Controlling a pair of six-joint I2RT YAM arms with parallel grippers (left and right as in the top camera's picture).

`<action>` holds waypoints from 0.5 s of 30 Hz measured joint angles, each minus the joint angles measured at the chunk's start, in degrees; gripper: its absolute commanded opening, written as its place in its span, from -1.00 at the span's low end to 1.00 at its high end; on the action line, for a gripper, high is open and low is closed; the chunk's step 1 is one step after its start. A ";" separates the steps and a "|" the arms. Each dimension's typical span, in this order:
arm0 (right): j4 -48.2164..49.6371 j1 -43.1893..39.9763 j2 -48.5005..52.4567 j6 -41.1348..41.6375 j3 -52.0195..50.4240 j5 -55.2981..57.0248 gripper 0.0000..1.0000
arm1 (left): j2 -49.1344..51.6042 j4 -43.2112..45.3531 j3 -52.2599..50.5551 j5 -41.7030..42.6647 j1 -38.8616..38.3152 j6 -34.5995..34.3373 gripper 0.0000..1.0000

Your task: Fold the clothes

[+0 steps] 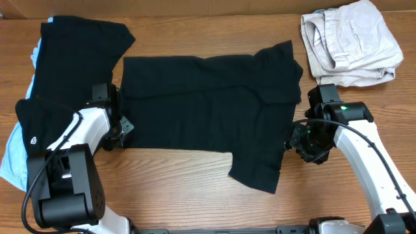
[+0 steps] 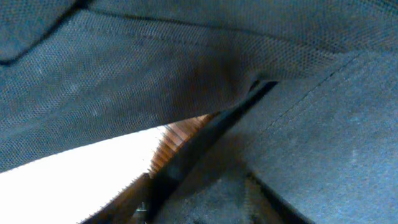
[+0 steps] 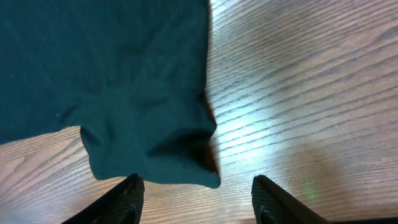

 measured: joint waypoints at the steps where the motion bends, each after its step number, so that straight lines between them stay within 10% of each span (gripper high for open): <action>1: -0.09 -0.02 0.00 -0.04 0.00 0.00 0.19 | -0.11 0.00 -0.15 0.17 0.00 0.13 -0.69; 15: 12.59 5.14 0.00 3.72 -14.12 -3.43 0.04 | -0.42 -0.90 -0.61 0.55 0.02 0.72 -0.92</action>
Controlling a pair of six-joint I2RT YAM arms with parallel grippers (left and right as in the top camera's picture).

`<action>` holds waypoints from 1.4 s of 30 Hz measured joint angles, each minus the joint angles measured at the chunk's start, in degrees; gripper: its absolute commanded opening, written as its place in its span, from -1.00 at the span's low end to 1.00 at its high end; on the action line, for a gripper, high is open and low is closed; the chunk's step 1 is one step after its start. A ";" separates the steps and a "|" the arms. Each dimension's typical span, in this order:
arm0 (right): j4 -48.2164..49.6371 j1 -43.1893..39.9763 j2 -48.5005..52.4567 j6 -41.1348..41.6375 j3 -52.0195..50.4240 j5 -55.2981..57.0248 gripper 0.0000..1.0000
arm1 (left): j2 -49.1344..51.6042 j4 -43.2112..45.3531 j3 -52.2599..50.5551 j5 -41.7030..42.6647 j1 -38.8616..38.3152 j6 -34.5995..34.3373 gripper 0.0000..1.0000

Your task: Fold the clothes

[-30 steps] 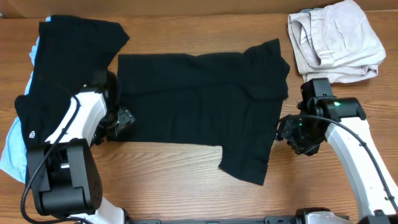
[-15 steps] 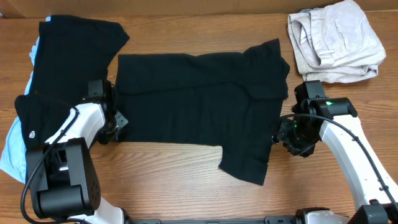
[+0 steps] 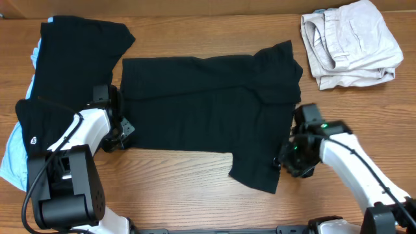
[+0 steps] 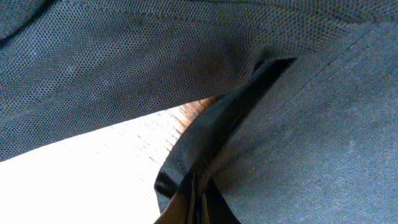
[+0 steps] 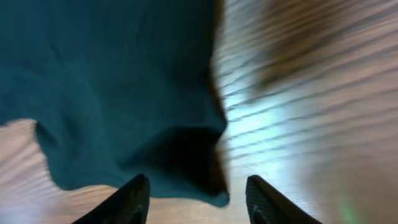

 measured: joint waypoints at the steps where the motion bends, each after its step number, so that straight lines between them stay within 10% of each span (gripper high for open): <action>1: 1.44 1.31 0.00 0.52 -1.38 -0.22 0.03 | 0.00 0.02 0.00 0.00 0.00 0.00 -0.92; 11: 8.55 13.09 0.00 10.95 -8.96 -0.15 -0.14 | 0.00 -0.02 -0.02 0.00 -0.02 0.00 -0.92; 22: 9.01 15.04 -0.11 18.53 -9.94 2.54 -0.92 | 0.00 -0.50 -0.02 0.00 -0.02 0.52 -0.92; 30: 2.54 15.04 -0.28 20.76 -8.00 4.96 -0.92 | 0.02 -7.37 1.40 0.04 -0.02 4.28 -0.91; 35: -2.40 15.04 -2.29 20.70 -0.55 6.97 -0.26 | 0.02 -10.82 7.34 0.04 0.00 7.04 -0.92; 42: -4.63 15.06 -2.84 20.06 0.33 6.95 -0.11 | 0.02 -10.34 9.70 0.94 0.00 8.46 -0.92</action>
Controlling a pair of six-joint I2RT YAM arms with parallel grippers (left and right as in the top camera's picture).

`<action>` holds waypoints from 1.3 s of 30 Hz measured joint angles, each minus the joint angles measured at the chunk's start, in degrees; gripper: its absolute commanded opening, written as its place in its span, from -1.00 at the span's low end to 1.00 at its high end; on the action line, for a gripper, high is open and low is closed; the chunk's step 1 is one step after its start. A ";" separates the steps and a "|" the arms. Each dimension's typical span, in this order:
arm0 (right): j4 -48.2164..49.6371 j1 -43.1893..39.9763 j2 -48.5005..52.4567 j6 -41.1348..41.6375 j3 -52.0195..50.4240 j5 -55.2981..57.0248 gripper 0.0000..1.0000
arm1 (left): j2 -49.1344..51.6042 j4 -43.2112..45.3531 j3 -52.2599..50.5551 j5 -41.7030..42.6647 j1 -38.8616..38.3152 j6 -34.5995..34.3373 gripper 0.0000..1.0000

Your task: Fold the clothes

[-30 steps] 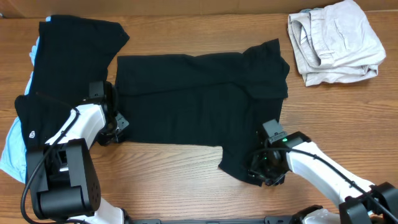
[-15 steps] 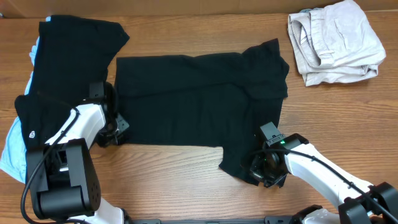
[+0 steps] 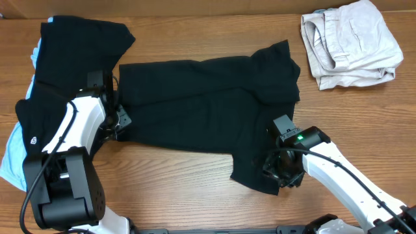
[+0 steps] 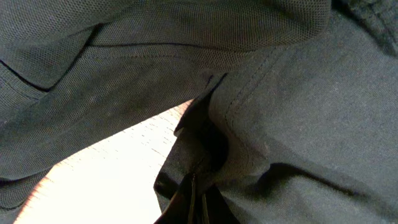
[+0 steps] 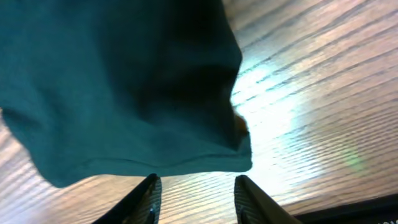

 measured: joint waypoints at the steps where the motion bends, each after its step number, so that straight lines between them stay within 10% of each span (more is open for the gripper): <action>1: 0.28 -0.02 0.00 0.00 -0.72 -0.04 -0.08 | 0.00 0.00 0.00 0.17 0.00 0.09 -0.92; 35: 9.49 -0.02 0.07 1.49 -11.96 -4.15 -0.20 | 0.00 -0.22 0.00 1.03 0.00 0.20 -0.92; 39: 9.86 -0.02 0.07 1.49 -12.41 -3.45 -0.60 | 0.00 -0.13 0.00 1.03 0.00 0.22 -0.91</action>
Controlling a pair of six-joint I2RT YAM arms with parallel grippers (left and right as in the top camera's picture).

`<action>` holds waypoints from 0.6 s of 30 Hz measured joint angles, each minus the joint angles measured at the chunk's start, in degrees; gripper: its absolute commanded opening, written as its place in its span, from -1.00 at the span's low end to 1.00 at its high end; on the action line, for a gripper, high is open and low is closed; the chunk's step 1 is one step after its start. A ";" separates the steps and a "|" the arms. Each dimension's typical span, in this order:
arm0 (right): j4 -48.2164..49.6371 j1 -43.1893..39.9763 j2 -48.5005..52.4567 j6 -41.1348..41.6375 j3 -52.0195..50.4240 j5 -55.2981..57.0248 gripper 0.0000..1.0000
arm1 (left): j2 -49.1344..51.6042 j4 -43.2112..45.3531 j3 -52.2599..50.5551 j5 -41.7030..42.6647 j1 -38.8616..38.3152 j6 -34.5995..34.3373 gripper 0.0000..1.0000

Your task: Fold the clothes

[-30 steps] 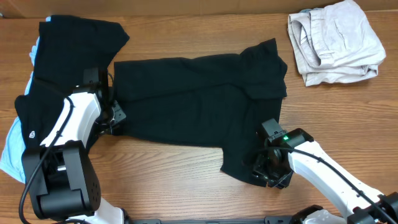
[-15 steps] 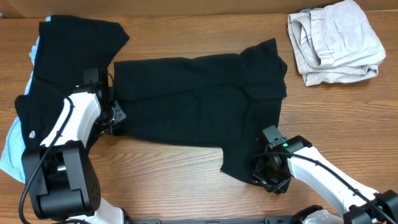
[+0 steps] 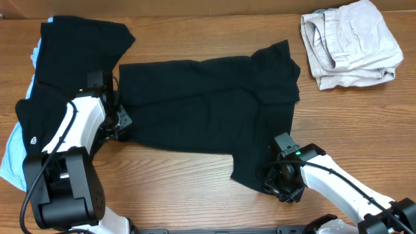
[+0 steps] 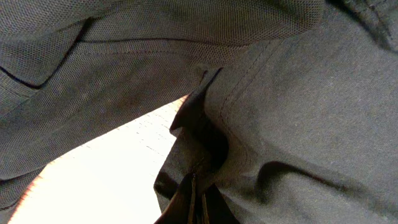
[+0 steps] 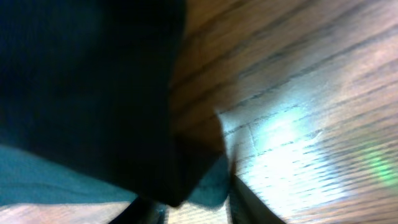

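A black shirt [image 3: 208, 107] lies spread across the middle of the table, with a flap [image 3: 253, 172] hanging toward the front edge. My left gripper [image 3: 120, 123] is shut on the shirt's near left corner, and the fabric bunches right at the closed fingertips [image 4: 198, 186]. My right gripper [image 3: 279, 185] sits low at the flap's front right corner. Its fingers [image 5: 249, 202] stand apart on either side of that corner [image 5: 186, 180], so it is open. The right wrist view is blurred.
Folded beige trousers [image 3: 351, 42] lie at the back right. A black garment [image 3: 78, 45] is at the back left, another black piece with a small logo [image 3: 36, 127] is beside my left arm, and light blue cloth [image 3: 10, 159] is at the left edge.
My right gripper has moved toward the front edge, down to the flap's front corner. Its fingers are closer together, with the corner between them. The left gripper and shirt have not moved.
At first my right gripper was open beside the shirt's right edge, and the left was at the near left corner. The left then shut on that corner and shifted it slightly back-left. The right moved along the edge to the flap's front corner.
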 measured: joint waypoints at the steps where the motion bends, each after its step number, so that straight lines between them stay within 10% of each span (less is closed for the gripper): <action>1: 0.31 0.00 0.00 -0.09 -0.04 -0.02 -0.76 | 0.00 0.09 0.00 0.02 0.00 0.00 -0.91; 18: -13.77 -0.09 -5.68 0.00 13.73 -0.20 -0.92 | 0.00 -16.26 13.62 1.90 0.00 5.46 -0.91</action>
